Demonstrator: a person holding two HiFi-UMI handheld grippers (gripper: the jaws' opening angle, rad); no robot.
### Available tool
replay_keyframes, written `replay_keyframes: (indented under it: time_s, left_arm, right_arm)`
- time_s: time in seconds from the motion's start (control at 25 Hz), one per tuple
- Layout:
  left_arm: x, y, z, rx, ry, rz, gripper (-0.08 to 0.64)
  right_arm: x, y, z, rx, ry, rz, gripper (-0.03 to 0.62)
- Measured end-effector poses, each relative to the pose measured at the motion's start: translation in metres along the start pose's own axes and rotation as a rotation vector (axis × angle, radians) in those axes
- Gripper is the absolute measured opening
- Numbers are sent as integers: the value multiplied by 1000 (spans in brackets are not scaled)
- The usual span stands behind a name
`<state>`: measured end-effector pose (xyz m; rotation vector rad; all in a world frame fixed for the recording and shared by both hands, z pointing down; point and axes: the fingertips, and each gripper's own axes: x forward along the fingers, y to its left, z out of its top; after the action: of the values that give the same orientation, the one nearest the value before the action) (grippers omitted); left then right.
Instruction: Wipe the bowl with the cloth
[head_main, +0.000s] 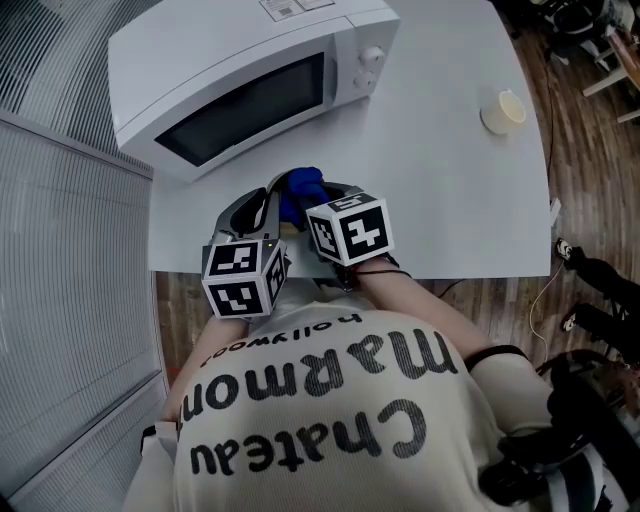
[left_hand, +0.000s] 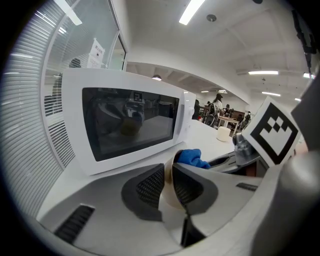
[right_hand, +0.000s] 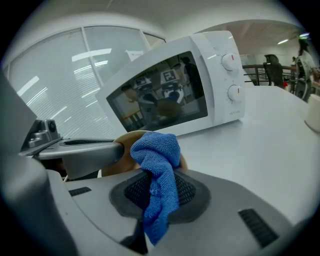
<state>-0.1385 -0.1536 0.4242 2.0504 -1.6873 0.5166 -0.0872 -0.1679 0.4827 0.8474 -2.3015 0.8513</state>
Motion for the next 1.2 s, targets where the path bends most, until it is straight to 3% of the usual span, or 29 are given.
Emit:
replay_keyframes:
  time_s: [0.52,0.6,0.76,0.84,1.2]
  left_arm:
    - [-3,25,-6,-122,10,41,62]
    - [-3,23,-6,-129,4,34,58]
    - [-3,15,0,-147,-21,1,38]
    - [-5,11,4,-155,-43,-18,40]
    - [-13,6,15,-148,-86,-50,49]
  right_arm:
    - [-11,-4,7,34,-23,-30,63]
    - [-14,3,12,59,-48,6,63]
    - [-16,31,28,151,-108,188,63]
    - [-15,43,29,158,-99,237,63]
    - [-11,46,26,126,-85,227,63]
